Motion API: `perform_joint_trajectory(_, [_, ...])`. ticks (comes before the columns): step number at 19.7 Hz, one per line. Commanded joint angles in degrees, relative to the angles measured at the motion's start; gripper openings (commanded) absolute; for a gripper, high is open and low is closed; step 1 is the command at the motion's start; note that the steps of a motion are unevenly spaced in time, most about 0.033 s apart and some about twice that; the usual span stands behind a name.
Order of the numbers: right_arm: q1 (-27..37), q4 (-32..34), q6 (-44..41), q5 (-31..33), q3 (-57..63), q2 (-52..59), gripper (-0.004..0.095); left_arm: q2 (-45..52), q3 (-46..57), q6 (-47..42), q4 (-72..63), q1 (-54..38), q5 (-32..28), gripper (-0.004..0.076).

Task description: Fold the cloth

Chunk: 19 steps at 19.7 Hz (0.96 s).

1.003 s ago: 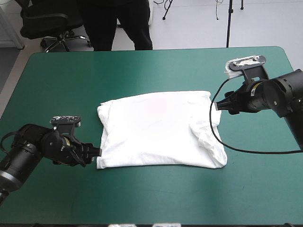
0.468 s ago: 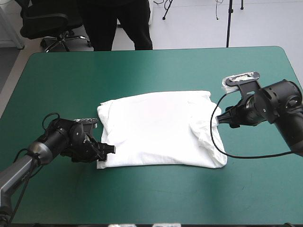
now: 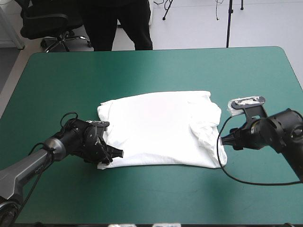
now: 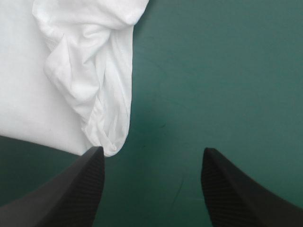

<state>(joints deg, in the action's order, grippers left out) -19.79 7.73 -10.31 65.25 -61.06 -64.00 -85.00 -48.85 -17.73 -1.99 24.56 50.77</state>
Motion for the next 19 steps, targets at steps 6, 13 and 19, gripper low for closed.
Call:
perform_joint_trajectory(6, [0.21,-3.15,-0.24,-11.94,15.04,7.48,0.0564,-3.23,-0.75,-0.65,-1.64,0.53,-1.95,0.0088])
perform_joint_trajectory(13, [0.21,-7.16,0.27,-19.82,16.75,-5.18,0.0564,-3.23,-0.75,-0.65,-1.89,0.53,-1.65,0.0041])
perform_joint_trajectory(19, [0.21,-11.21,3.62,-22.71,16.75,-12.79,0.0563,-3.23,-0.75,-0.65,-1.89,0.53,-1.40,0.0041])
